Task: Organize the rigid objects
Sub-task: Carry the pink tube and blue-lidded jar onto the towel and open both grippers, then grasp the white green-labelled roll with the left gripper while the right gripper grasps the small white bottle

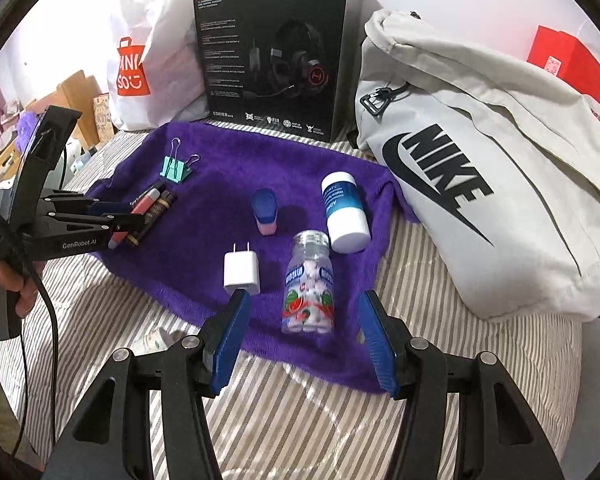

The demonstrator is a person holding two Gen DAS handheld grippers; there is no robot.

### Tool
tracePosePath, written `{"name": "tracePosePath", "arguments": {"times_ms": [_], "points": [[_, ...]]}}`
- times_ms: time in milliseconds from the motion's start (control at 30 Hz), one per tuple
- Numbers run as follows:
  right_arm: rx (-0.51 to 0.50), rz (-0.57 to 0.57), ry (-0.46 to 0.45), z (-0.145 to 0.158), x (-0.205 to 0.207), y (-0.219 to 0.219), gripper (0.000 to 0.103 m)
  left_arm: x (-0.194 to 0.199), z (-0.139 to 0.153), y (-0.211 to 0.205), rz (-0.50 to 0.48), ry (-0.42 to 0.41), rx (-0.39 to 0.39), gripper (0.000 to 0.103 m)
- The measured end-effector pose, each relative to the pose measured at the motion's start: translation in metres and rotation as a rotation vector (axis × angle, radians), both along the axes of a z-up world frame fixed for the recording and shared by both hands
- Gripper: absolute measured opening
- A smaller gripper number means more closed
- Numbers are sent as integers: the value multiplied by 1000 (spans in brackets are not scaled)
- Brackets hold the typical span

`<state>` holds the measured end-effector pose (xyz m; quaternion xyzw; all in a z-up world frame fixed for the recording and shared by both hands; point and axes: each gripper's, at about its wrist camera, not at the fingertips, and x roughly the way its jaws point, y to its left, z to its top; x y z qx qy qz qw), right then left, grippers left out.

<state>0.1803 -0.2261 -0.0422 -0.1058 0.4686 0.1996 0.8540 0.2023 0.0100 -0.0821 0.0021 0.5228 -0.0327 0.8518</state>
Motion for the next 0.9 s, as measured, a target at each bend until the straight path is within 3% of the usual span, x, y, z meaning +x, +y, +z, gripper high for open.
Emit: {"name": "tracePosePath", "arguments": {"times_ms": [267, 500, 667, 900], "points": [[11, -22, 10, 4, -29, -7, 56, -33, 23, -2, -3, -47, -6, 32], [34, -47, 4, 11, -57, -15, 56, -74, 36, -34, -86, -78, -64, 36], [40, -81, 26, 7, -75, -29, 56, -84, 25, -72, -184, -55, -88, 36], [65, -155, 102, -9, -106, -60, 56, -78, -1, -105, -251, -1, -83, 36]]}}
